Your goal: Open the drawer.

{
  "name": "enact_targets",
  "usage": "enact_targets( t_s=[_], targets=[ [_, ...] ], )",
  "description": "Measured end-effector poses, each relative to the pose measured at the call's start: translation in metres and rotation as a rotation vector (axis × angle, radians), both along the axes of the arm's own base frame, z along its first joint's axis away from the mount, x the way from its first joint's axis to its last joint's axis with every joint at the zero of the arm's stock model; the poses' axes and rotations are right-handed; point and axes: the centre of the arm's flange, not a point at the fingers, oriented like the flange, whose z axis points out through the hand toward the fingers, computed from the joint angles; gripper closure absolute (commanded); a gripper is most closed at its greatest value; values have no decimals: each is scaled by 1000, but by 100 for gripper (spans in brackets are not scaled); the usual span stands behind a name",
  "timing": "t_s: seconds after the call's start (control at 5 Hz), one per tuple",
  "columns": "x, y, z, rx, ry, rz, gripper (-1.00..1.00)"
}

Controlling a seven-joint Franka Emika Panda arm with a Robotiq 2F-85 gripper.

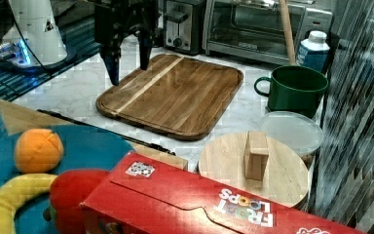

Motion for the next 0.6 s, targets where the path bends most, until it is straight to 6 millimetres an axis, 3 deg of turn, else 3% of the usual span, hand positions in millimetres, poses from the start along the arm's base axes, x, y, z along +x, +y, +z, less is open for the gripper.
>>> enact_targets(
  t_s=[0.2, 0.6],
  targets=[
    [3, -4, -1, -13, -16, 89, -100],
    [2, -28, -37, -25, -9, 108, -100]
  ],
)
